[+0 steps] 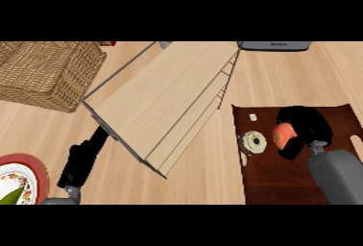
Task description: Pick the squash from the tray and place it in the tiered shelf
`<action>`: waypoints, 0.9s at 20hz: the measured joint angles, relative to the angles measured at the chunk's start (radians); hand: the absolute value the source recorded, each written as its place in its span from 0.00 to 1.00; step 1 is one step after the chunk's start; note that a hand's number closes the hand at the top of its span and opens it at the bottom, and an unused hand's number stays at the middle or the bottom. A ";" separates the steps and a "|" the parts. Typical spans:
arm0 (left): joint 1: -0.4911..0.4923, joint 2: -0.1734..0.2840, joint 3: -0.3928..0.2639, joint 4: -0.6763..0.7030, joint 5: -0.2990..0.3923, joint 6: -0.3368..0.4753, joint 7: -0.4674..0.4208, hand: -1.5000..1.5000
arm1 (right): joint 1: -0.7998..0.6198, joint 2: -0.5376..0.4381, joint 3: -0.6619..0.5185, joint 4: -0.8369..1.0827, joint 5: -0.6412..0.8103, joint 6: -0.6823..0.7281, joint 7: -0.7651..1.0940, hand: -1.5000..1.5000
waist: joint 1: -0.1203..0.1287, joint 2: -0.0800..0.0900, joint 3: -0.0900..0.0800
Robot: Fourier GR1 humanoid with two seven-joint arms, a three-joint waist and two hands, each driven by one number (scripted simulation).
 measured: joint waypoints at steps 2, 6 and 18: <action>-0.002 0.002 0.002 0.004 0.000 0.000 0.002 0.50 | -0.008 -0.005 0.060 -0.065 -0.020 0.033 -0.128 1.00 | -0.004 -0.002 0.000; -0.006 0.015 0.026 0.009 0.013 -0.006 0.003 0.50 | -0.003 -0.070 0.073 -0.241 -0.095 0.096 -0.300 1.00 | -0.026 -0.003 0.001; 0.005 0.003 0.019 0.020 0.001 -0.004 -0.012 0.50 | -0.079 -0.102 -0.235 -0.601 -0.490 0.264 -0.263 1.00 | -0.026 0.001 0.001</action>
